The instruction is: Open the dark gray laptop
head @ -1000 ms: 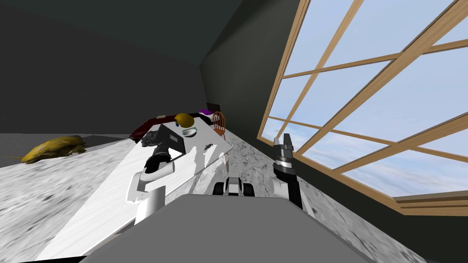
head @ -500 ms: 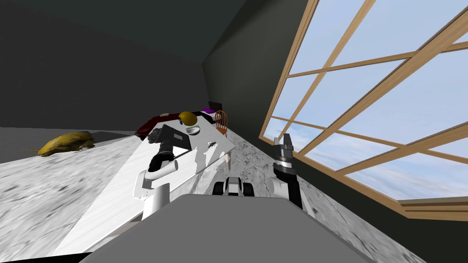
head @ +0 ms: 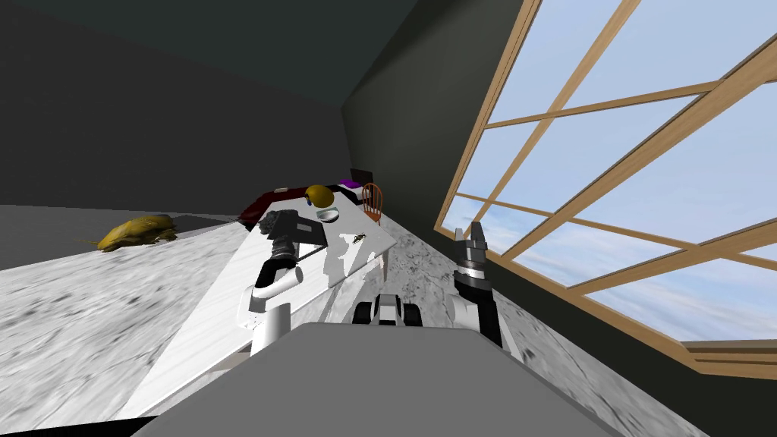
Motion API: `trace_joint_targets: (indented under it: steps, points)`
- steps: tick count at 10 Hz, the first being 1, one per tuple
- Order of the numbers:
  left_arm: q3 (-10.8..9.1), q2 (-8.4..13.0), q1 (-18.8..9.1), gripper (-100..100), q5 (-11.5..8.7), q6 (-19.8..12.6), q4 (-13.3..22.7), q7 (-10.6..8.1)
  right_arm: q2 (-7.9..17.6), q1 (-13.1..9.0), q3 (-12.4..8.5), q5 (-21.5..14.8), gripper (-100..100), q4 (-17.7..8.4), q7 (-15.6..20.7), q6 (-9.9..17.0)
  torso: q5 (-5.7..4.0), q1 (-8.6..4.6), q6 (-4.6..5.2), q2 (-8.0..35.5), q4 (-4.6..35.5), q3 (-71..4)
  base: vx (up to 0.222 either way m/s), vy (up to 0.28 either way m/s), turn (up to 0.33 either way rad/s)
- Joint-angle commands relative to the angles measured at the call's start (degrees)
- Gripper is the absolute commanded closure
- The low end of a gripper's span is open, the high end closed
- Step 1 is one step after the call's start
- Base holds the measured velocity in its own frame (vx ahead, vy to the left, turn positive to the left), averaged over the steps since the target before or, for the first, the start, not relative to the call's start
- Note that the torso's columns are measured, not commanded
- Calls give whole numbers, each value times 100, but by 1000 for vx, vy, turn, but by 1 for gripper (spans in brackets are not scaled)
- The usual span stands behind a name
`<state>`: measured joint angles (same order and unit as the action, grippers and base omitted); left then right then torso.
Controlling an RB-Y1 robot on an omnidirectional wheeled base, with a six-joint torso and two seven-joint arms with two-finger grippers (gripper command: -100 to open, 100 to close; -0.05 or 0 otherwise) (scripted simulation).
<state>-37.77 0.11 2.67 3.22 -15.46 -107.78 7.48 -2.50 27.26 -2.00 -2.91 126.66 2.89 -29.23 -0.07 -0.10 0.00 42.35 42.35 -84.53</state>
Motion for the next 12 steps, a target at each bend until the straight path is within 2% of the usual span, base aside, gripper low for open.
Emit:
trace_joint_targets:
  steps: [1, 3, 4, 9, 10, 12]
  points:
    - [-17, -160, -73, 100, -223, 306, 197, -269, 0, 0, 0, 0, 0, 0, 0, 0, 0, -4, 1, -1, -1, 0, -27, 52, 57]
    - [-30, -278, -122, 100, -393, 519, 354, -463, 0, 0, 0, 0, 0, 0, 0, 0, 0, 2, 0, 4, 1, 2, -42, 55, 46]
    - [-22, -231, -86, 100, -349, 433, 312, -393, 0, 0, 0, 0, 0, 0, 0, 0, 1, 6, -3, 6, 2, 3, -17, 27, 8]
    - [118, -222, -146, 100, -925, 1245, 1140, -1014, 0, 0, 0, 0, 0, 0, 0, 0, 8, 9, 2, -1, -5, 0, -22, 33, 45]
    - [38, -208, -173, -100, -850, 889, 839, -917, 0, 0, 0, 0, 0, 0, 0, 0, 6, 12, -1, 0, -3, 0, -16, 13, -28]
    - [9, -203, -183, -100, -851, 766, 726, -915, -1, 0, 1, 0, 0, 0, 0, 0, 3, -2, 0, -11, -7, -7, 3, -9, -19]
